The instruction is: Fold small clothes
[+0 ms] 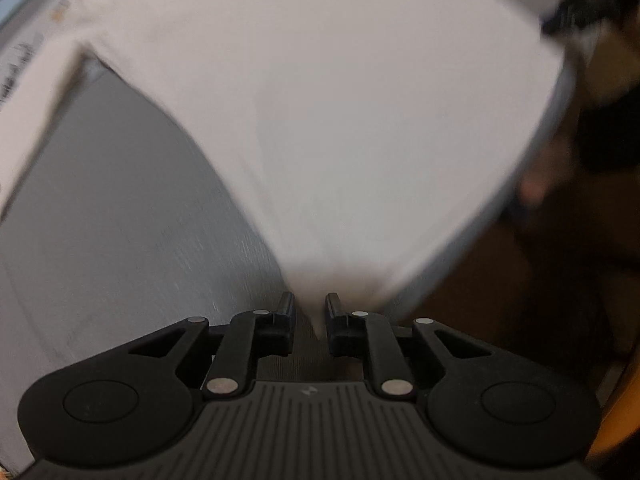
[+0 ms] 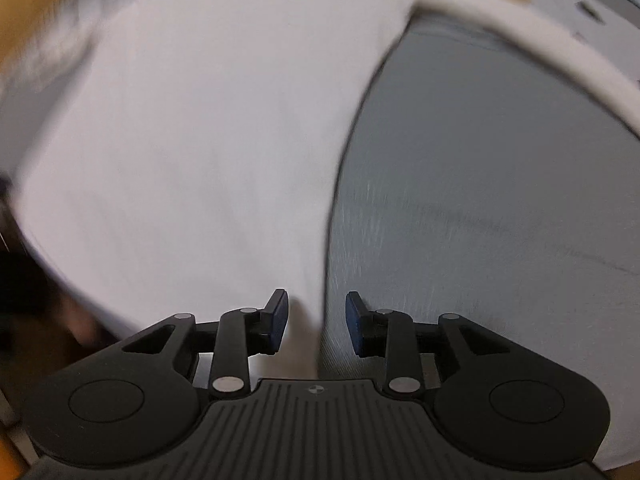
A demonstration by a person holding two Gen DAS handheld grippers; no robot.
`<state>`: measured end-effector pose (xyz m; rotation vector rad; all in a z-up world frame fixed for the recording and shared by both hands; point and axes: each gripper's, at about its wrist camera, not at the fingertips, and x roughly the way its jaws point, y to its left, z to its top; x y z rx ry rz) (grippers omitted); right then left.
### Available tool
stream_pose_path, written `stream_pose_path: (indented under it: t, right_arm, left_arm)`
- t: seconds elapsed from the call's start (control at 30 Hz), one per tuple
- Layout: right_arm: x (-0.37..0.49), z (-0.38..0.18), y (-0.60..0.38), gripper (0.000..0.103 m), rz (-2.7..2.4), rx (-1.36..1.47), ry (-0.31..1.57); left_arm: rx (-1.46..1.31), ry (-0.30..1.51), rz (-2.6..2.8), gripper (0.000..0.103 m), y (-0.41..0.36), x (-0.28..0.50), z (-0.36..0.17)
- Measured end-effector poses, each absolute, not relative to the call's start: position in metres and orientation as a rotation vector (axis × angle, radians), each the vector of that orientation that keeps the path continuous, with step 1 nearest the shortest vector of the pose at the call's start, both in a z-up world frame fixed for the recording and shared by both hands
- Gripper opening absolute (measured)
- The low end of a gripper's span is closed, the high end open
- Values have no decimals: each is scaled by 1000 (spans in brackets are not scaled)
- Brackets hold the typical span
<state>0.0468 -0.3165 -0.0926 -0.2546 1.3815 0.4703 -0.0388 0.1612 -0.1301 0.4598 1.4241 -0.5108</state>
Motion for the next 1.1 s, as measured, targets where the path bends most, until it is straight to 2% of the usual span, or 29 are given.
stream_pose_path:
  t: [0.1, 0.33, 0.43, 0.5, 0.6, 0.67, 0.77, 0.93, 1.1]
  right_arm:
    - [41, -97, -307, 33, 505, -381, 1372]
    - [48, -68, -308, 33, 540, -229, 1232]
    - [43, -89, -295, 33, 542, -344, 1294]
    - [42, -104, -288, 35, 532, -490, 1337]
    - [45, -86, -284, 36, 535, -508, 1225]
    - [52, -68, -287, 37, 520, -422, 1146]
    - [59, -46, -288, 39, 480, -346, 1013]
    - [81, -20, -284, 40, 402, -204, 866]
    - [105, -4, -266, 41, 338, -76, 743]
  left_arm:
    - [601, 1438, -524, 17, 154, -51, -139]
    - [401, 1257, -486, 17, 160, -26, -99]
    - [400, 1260, -503, 17, 153, -19, -107]
    - [445, 1331, -502, 17, 147, -18, -125]
    - [591, 1367, -501, 19, 143, -28, -140]
    - [534, 1314, -488, 19, 147, -24, -125]
    - [432, 1195, -445, 24, 159, -16, -98]
    - [378, 1017, -275, 44, 165, 3, -67]
    - [316, 895, -107, 51, 177, 29, -42]
